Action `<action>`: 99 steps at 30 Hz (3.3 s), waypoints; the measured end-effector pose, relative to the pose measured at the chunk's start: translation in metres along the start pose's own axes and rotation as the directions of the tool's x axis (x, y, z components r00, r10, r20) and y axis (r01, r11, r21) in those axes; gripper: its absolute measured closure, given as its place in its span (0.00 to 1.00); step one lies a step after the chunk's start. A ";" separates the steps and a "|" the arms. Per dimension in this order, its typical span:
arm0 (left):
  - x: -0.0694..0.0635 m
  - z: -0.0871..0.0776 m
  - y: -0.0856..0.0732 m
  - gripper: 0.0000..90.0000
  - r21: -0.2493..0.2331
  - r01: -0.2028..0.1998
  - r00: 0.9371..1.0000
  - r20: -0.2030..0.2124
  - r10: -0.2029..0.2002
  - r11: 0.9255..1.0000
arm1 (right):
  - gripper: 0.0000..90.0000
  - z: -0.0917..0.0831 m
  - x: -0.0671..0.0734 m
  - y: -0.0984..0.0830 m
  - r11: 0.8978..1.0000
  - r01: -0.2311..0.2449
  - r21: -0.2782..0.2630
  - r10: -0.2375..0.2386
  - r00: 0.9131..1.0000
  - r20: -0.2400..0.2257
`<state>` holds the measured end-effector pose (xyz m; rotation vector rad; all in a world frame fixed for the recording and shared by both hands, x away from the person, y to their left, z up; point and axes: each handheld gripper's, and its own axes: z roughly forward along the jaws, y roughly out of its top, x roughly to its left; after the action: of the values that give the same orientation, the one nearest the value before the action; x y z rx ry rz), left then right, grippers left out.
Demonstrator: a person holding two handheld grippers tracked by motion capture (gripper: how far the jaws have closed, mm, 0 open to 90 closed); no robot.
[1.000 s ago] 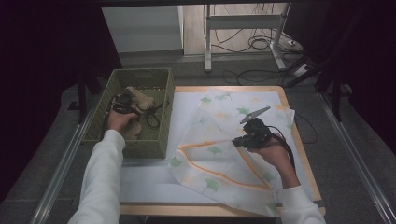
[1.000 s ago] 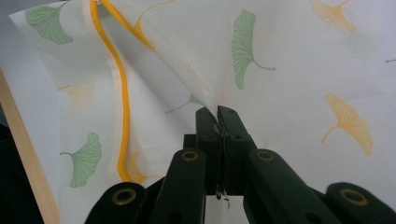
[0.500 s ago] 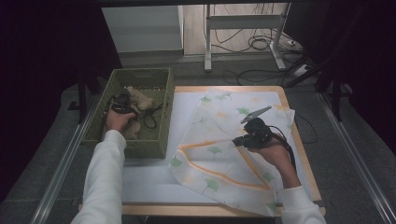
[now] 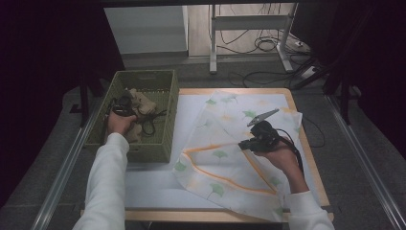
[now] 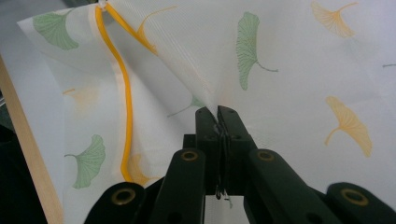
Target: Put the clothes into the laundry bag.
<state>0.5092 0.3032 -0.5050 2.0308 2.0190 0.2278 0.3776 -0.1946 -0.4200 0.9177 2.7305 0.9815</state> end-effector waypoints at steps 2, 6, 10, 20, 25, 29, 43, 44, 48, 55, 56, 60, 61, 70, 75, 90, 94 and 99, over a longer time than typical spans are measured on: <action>0.000 0.000 0.000 0.85 0.003 0.001 1.000 -0.001 -0.001 1.000 | 0.96 -0.001 0.000 0.000 1.000 -0.002 -0.005 0.002 1.000 0.002; -0.001 -0.002 0.000 0.86 -0.003 0.000 1.000 -0.006 0.000 1.000 | 0.96 -0.003 -0.001 -0.001 1.000 -0.004 -0.011 0.005 1.000 0.009; -0.001 -0.008 0.000 0.88 -0.030 0.000 1.000 -0.002 0.000 1.000 | 0.96 -0.004 -0.001 0.000 1.000 -0.005 -0.019 0.005 1.000 0.009; 0.009 -0.036 -0.004 0.88 -0.150 0.030 0.992 0.122 -0.011 0.988 | 0.96 -0.006 -0.002 0.000 1.000 -0.007 -0.028 0.007 1.000 0.017; 0.012 -0.048 -0.007 0.88 -0.203 0.037 0.990 0.140 -0.009 0.978 | 0.96 -0.007 -0.001 0.000 1.000 -0.006 -0.031 0.006 1.000 0.018; 0.014 -0.058 -0.009 0.88 -0.250 0.051 0.985 0.174 -0.007 0.967 | 0.96 -0.007 -0.002 0.000 0.999 -0.008 -0.034 0.008 1.000 0.019; 0.009 -0.078 -0.013 0.88 -0.322 0.044 0.971 0.237 0.035 0.946 | 0.96 -0.007 -0.003 -0.001 0.999 -0.012 -0.034 0.013 1.000 0.021; 0.009 -0.079 -0.014 0.88 -0.328 0.042 0.970 0.239 0.040 0.944 | 0.96 -0.007 -0.003 -0.001 0.999 -0.011 -0.035 0.012 1.000 0.022; 0.008 -0.084 -0.016 0.88 -0.353 0.038 0.968 0.244 0.053 0.935 | 0.96 -0.007 -0.003 -0.001 0.999 -0.013 -0.038 0.014 1.000 0.023; 0.008 -0.090 -0.017 0.88 -0.388 0.033 0.961 0.264 0.077 0.921 | 0.96 -0.008 -0.005 -0.002 0.999 -0.017 -0.035 0.017 1.000 0.022; 0.008 -0.091 -0.018 0.88 -0.393 0.029 0.961 0.265 0.082 0.919 | 0.96 -0.008 -0.005 -0.002 0.999 -0.017 -0.035 0.017 1.000 0.023; 0.007 -0.096 -0.021 0.88 -0.414 0.026 0.954 0.282 0.101 0.910 | 0.96 -0.008 -0.005 -0.002 0.999 -0.017 -0.038 0.018 1.000 0.025; 0.006 -0.098 -0.021 0.88 -0.418 0.029 0.951 0.291 0.103 0.908 | 0.96 -0.008 -0.005 -0.002 0.999 -0.016 -0.038 0.017 1.000 0.026; 0.006 -0.117 -0.027 0.88 -0.462 0.035 0.938 0.321 0.130 0.886 | 0.97 -0.007 -0.005 -0.002 0.999 -0.015 -0.033 0.016 1.000 0.026; 0.000 -0.127 -0.028 0.88 -0.486 0.026 0.930 0.331 0.157 0.874 | 0.97 -0.008 -0.005 -0.002 0.999 -0.017 -0.033 0.018 0.999 0.029; -0.011 -0.153 -0.038 0.88 -0.559 0.028 0.901 0.373 0.221 0.829 | 0.97 -0.007 -0.004 -0.002 0.999 -0.018 -0.030 0.019 0.999 0.029; -0.012 -0.156 -0.039 0.88 -0.571 0.030 0.897 0.377 0.230 0.821 | 0.97 -0.007 -0.004 -0.002 0.999 -0.020 -0.030 0.021 0.999 0.029; -0.014 -0.160 -0.041 0.88 -0.583 0.029 0.894 0.378 0.240 0.812 | 0.97 -0.008 -0.004 -0.002 0.999 -0.020 -0.032 0.021 0.999 0.029</action>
<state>0.4221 0.3017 -0.3637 1.6183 1.3411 0.3259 0.3776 -0.2025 -0.4157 0.9494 2.6782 1.0037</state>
